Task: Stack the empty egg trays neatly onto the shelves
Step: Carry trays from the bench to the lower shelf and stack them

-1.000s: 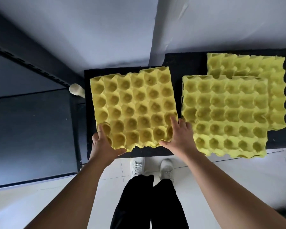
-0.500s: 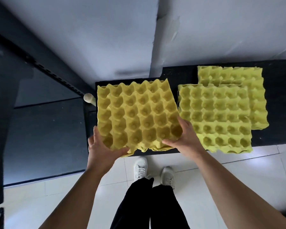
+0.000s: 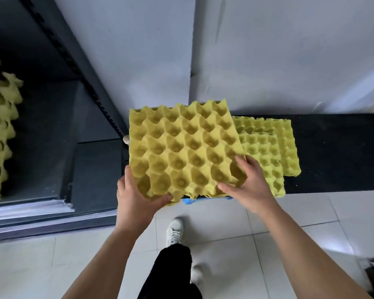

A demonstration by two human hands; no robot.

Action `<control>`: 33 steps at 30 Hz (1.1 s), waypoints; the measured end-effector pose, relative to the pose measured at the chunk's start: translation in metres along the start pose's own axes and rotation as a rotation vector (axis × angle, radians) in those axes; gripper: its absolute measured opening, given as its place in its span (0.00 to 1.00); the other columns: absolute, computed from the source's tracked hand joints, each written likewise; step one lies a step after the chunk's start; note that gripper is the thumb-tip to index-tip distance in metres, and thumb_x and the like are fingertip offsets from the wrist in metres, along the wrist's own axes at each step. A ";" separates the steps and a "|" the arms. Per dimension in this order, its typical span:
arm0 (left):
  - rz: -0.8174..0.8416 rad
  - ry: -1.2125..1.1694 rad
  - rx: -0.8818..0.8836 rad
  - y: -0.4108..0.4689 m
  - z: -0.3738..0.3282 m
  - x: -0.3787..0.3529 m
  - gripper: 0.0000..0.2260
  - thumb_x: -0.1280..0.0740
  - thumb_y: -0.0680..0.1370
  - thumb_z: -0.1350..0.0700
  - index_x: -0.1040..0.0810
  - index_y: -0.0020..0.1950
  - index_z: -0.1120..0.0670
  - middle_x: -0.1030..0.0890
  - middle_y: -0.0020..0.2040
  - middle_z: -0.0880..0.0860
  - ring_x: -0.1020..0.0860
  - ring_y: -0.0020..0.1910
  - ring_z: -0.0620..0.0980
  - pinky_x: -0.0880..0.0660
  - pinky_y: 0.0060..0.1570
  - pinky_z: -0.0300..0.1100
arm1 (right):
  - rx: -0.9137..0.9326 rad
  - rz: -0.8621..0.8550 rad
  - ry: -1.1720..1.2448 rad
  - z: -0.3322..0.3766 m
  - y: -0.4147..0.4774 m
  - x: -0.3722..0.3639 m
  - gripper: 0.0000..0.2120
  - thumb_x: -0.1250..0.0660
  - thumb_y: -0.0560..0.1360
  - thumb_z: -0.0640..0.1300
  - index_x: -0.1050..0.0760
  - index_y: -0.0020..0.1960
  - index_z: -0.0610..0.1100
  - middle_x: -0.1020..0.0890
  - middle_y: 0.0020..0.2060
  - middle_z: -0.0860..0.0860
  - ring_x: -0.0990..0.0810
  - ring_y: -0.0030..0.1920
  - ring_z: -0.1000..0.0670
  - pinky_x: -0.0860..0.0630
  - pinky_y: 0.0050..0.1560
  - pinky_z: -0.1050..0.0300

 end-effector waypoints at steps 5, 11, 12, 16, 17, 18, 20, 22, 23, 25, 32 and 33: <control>-0.105 -0.031 -0.128 -0.060 -0.023 0.040 0.50 0.16 0.57 0.50 0.39 0.73 0.50 0.31 0.63 0.54 0.34 0.64 0.50 0.30 0.64 0.54 | 0.116 -0.074 -0.051 0.036 -0.064 0.024 0.43 0.22 0.65 0.50 0.39 0.75 0.51 0.46 0.75 0.50 0.45 0.75 0.52 0.44 0.72 0.57; -0.228 -0.079 -0.182 -0.106 -0.033 0.108 0.58 0.16 0.58 0.51 0.49 0.79 0.52 0.37 0.71 0.50 0.38 0.71 0.49 0.37 0.70 0.47 | 0.273 -0.117 -0.064 0.098 -0.118 0.021 0.41 0.22 0.66 0.50 0.38 0.74 0.53 0.48 0.76 0.52 0.49 0.75 0.57 0.49 0.68 0.63; -0.245 -0.099 -0.183 -0.111 -0.030 0.121 0.57 0.16 0.58 0.51 0.48 0.79 0.51 0.37 0.71 0.49 0.38 0.71 0.49 0.36 0.70 0.48 | 0.302 -0.116 -0.065 0.110 -0.123 0.016 0.41 0.22 0.66 0.50 0.38 0.74 0.53 0.47 0.76 0.52 0.49 0.74 0.59 0.50 0.67 0.63; -0.308 -0.161 -0.169 -0.120 -0.011 0.177 0.56 0.17 0.56 0.45 0.45 0.77 0.47 0.33 0.71 0.48 0.35 0.71 0.49 0.32 0.68 0.54 | 0.383 -0.116 -0.033 0.161 -0.139 -0.011 0.40 0.22 0.65 0.49 0.35 0.73 0.53 0.46 0.75 0.53 0.48 0.74 0.59 0.47 0.68 0.62; -0.321 -0.168 -0.167 -0.121 -0.006 0.193 0.57 0.17 0.56 0.43 0.46 0.77 0.46 0.34 0.71 0.48 0.35 0.72 0.49 0.32 0.69 0.55 | 0.403 -0.116 -0.029 0.175 -0.142 -0.020 0.39 0.22 0.65 0.49 0.34 0.72 0.53 0.45 0.75 0.53 0.47 0.74 0.58 0.47 0.69 0.61; -0.335 -0.178 -0.169 -0.121 -0.001 0.208 0.57 0.18 0.56 0.42 0.47 0.77 0.46 0.34 0.72 0.48 0.36 0.72 0.49 0.33 0.69 0.55 | 0.429 -0.116 -0.032 0.189 -0.145 -0.029 0.39 0.22 0.65 0.48 0.34 0.72 0.53 0.44 0.74 0.53 0.47 0.75 0.57 0.47 0.69 0.61; -0.367 -0.194 -0.174 -0.120 0.010 0.242 0.58 0.18 0.56 0.42 0.48 0.78 0.46 0.36 0.74 0.48 0.37 0.74 0.49 0.34 0.70 0.54 | 0.481 -0.116 -0.038 0.219 -0.149 -0.051 0.38 0.22 0.65 0.48 0.34 0.72 0.51 0.43 0.74 0.52 0.46 0.75 0.55 0.48 0.69 0.62; -0.397 -0.186 -0.173 -0.115 0.021 0.275 0.58 0.18 0.56 0.42 0.48 0.78 0.46 0.35 0.74 0.48 0.36 0.73 0.49 0.34 0.70 0.54 | 0.515 -0.112 -0.035 0.246 -0.154 -0.073 0.38 0.22 0.65 0.48 0.33 0.72 0.50 0.43 0.73 0.51 0.45 0.75 0.54 0.47 0.69 0.62; -0.411 -0.183 -0.176 -0.112 0.027 0.295 0.58 0.18 0.56 0.42 0.47 0.78 0.46 0.35 0.74 0.48 0.36 0.73 0.49 0.33 0.70 0.54 | 0.528 -0.113 -0.034 0.261 -0.155 -0.087 0.38 0.22 0.65 0.49 0.33 0.72 0.50 0.43 0.73 0.51 0.45 0.75 0.53 0.47 0.70 0.61; -0.425 -0.174 -0.186 -0.105 0.040 0.334 0.58 0.18 0.56 0.42 0.48 0.78 0.47 0.34 0.74 0.49 0.35 0.73 0.49 0.33 0.70 0.53 | 0.540 -0.116 -0.040 0.289 -0.159 -0.117 0.39 0.22 0.65 0.51 0.34 0.72 0.49 0.43 0.74 0.50 0.45 0.75 0.52 0.47 0.71 0.60; -0.428 -0.134 -0.174 -0.066 0.089 0.447 0.55 0.19 0.53 0.38 0.40 0.75 0.48 0.27 0.65 0.46 0.27 0.65 0.49 0.28 0.64 0.52 | 0.538 -0.094 -0.053 0.368 -0.167 -0.211 0.40 0.25 0.67 0.55 0.37 0.74 0.48 0.45 0.75 0.48 0.49 0.76 0.51 0.46 0.73 0.53; -0.413 -0.141 -0.169 -0.060 0.094 0.457 0.54 0.19 0.53 0.38 0.39 0.74 0.48 0.25 0.64 0.47 0.25 0.63 0.49 0.27 0.63 0.51 | 0.532 -0.096 -0.062 0.377 -0.165 -0.220 0.40 0.25 0.68 0.56 0.37 0.74 0.48 0.45 0.75 0.48 0.49 0.76 0.51 0.47 0.73 0.52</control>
Point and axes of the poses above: each hand's wrist, its own y-axis towards the middle knuckle, its own x-axis out of the back of the hand, z = x × y, the point moved 1 cm from there along y, towards the middle knuckle
